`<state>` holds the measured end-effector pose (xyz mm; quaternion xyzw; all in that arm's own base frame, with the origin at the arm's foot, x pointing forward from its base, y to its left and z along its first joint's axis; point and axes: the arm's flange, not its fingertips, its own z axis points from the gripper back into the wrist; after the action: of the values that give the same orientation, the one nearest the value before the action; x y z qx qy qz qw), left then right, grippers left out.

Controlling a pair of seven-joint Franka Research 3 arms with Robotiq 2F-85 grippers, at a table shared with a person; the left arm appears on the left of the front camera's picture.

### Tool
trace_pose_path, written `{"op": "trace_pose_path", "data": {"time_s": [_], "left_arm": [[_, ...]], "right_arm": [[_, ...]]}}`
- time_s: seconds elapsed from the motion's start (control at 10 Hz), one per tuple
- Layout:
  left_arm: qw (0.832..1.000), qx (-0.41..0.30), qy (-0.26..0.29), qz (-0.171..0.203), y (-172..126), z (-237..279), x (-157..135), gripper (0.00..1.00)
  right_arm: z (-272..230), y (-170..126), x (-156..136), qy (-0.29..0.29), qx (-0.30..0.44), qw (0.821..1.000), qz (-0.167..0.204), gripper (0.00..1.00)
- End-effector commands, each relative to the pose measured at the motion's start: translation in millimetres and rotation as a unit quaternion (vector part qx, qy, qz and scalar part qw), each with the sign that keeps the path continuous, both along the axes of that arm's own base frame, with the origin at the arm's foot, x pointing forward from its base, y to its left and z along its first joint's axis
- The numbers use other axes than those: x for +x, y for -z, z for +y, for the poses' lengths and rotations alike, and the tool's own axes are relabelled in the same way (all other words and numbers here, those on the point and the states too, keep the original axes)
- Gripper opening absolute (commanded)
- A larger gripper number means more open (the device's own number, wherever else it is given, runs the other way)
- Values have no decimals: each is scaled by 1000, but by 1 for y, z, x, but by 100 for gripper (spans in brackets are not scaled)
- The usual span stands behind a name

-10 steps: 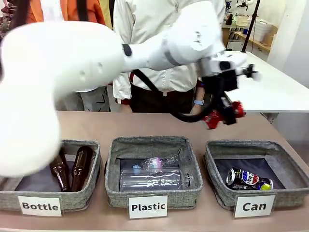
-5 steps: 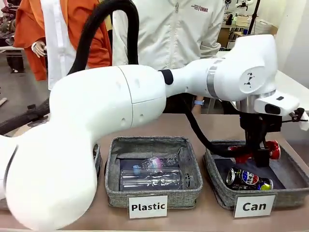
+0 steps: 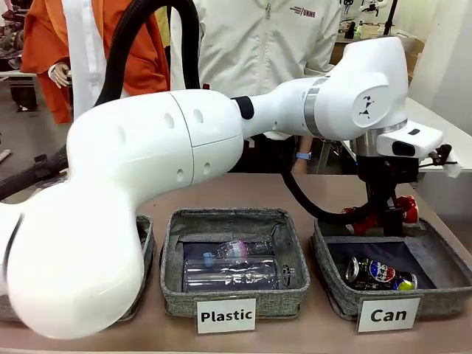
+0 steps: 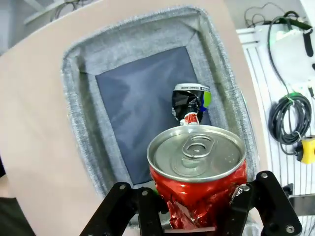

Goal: Sort the can waste into the basket.
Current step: Pick up the can waste from the table and place it in the right Fabric basket.

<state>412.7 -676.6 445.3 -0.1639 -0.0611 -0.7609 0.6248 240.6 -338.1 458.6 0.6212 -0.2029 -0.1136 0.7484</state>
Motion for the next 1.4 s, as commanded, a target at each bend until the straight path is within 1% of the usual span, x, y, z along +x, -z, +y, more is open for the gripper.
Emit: {"op": "trace_pose_path", "data": {"time_s": [0.0, 0.1, 0.2, 0.4, 0.5, 0.7, 0.9, 1.2, 1.3], "left_arm": [[1000, 7, 12, -17, 5, -7, -3, 57], [999, -6, 12, -29, 5, -7, -5, 58], [999, -7, 10, -39, 4, -8, -6, 100], [999, -9, 7, -36, 4, -7, -6, 100], [999, -8, 9, -33, 4, -7, -6, 82], [999, -14, 9, -33, 3, -6, -6, 100], [999, -26, 0, -43, -1, -4, -4, 100], [997, -51, -19, -45, -20, 16, 0, 100], [998, -44, -33, -8, -32, 32, 2, 100]], "right_arm": [[3, -3, -1, -1, 3, 1000, 1, 100], [3, -3, -1, -1, 3, 1000, 1, 100], [3, -3, -1, -1, 3, 1000, 1, 100], [3, -3, -1, -1, 3, 1000, 1, 100], [3, -3, -1, -1, 3, 1000, 1, 100], [3, -3, -1, -1, 3, 1000, 1, 100], [3, -3, -1, -1, 3, 1000, 1, 100], [3, -3, -1, -1, 3, 1000, 1, 100], [3, -3, -1, -1, 3, 1000, 1, 100]]}}
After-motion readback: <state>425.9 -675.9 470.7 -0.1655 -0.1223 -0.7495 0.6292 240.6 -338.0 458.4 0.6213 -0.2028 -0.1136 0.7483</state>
